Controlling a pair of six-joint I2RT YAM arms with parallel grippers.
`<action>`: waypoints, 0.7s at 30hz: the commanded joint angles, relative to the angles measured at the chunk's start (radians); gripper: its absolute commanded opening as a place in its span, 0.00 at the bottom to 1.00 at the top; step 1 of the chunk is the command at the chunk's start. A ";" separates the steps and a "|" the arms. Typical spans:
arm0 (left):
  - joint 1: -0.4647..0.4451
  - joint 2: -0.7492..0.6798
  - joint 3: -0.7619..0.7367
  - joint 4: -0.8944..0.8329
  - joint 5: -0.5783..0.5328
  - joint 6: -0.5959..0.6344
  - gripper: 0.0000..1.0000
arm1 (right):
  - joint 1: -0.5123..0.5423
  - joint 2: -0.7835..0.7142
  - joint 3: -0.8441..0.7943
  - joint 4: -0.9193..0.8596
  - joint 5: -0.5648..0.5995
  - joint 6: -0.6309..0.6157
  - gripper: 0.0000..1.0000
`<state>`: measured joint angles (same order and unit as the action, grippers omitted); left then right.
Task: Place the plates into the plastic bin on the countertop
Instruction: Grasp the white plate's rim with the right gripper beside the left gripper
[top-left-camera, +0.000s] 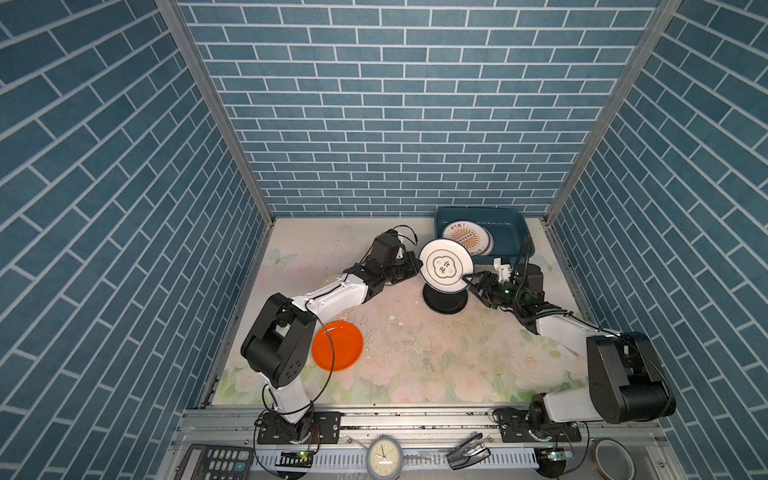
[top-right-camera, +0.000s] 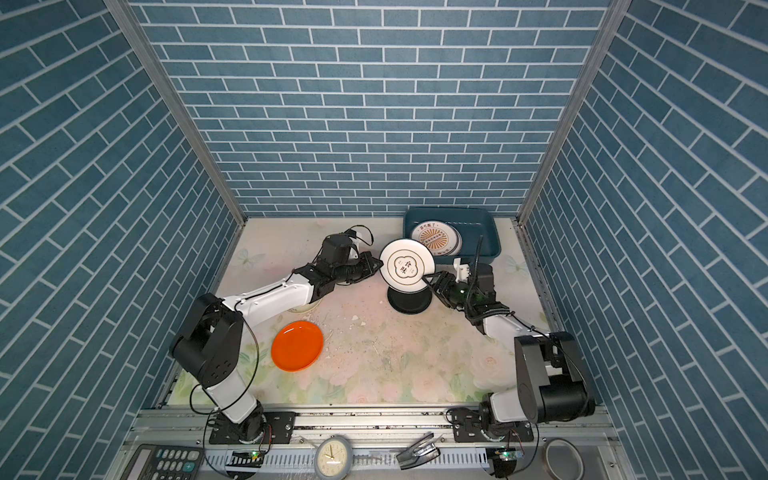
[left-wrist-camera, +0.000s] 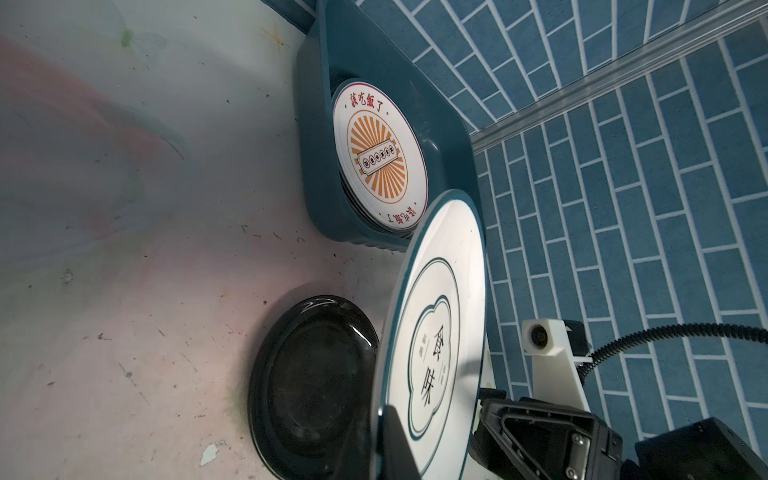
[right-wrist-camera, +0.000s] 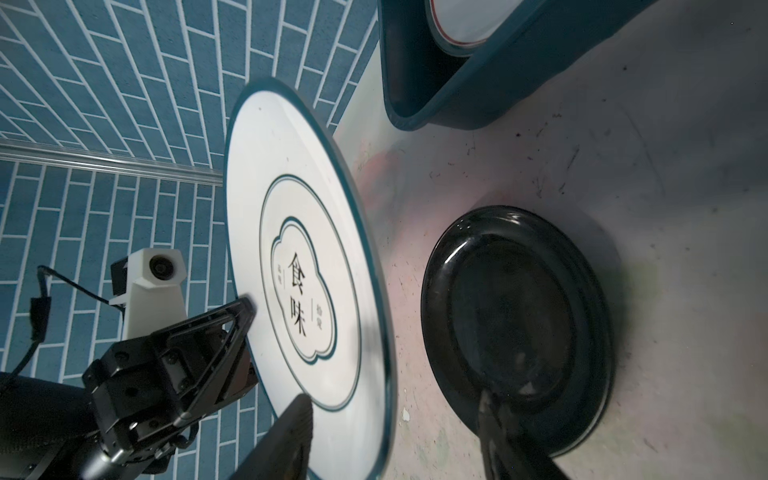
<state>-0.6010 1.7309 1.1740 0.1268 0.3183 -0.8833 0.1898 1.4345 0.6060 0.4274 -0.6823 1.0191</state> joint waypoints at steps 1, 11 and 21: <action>-0.008 -0.008 0.009 0.030 0.022 -0.006 0.00 | 0.005 0.044 0.034 0.123 -0.016 0.074 0.55; -0.012 0.038 0.045 0.018 0.041 -0.006 0.00 | 0.004 0.113 0.040 0.221 -0.036 0.126 0.06; -0.011 0.041 0.049 0.006 0.037 0.006 0.00 | 0.004 0.121 0.048 0.209 -0.019 0.125 0.00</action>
<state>-0.5938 1.7752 1.1904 0.1143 0.3233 -0.9203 0.1844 1.5429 0.6285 0.6231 -0.7189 1.1534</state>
